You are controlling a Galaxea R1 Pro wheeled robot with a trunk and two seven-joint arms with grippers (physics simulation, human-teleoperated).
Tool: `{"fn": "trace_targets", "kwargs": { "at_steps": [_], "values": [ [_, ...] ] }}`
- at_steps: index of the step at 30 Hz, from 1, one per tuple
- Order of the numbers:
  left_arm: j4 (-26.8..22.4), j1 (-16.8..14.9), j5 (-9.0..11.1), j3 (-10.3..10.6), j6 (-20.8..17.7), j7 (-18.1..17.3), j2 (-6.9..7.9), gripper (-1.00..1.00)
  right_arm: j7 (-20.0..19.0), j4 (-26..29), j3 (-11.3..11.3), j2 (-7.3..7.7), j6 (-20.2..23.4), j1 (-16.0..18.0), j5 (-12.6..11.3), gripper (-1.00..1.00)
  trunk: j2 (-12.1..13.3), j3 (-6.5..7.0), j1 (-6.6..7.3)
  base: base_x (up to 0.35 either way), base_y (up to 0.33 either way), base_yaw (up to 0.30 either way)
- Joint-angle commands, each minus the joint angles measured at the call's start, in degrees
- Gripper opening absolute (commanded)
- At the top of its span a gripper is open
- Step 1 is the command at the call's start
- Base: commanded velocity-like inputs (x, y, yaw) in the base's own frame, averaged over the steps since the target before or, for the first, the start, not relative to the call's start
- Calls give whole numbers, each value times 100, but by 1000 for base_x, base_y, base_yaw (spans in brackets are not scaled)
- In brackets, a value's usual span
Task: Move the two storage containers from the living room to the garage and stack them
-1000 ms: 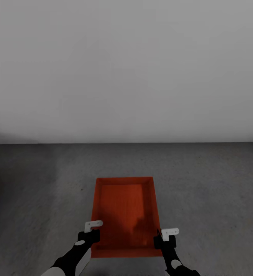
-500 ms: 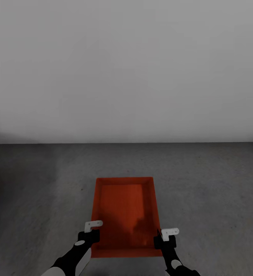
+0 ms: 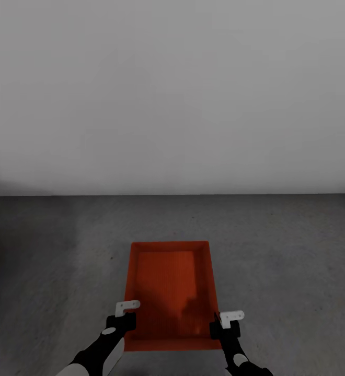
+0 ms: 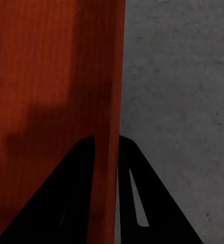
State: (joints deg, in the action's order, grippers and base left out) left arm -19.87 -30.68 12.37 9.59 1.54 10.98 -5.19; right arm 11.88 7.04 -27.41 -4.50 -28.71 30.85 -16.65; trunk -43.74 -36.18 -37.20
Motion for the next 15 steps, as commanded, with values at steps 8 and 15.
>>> {"fn": "trace_targets", "kwargs": {
  "at_steps": [8, 15],
  "values": [
    [94, 0, 60, 52, 19, 214, 48, -100, 236, 8, 245, 2, -56, 9, -84, -100, -4, -4, -1, 0, 0, 0],
    [89, 0, 61, 48, 14, 205, 40, -100, 236, 8, 245, 9, -56, 9, -84, -100, -4, -4, -1, 0, 0, 0]
  ]
}}
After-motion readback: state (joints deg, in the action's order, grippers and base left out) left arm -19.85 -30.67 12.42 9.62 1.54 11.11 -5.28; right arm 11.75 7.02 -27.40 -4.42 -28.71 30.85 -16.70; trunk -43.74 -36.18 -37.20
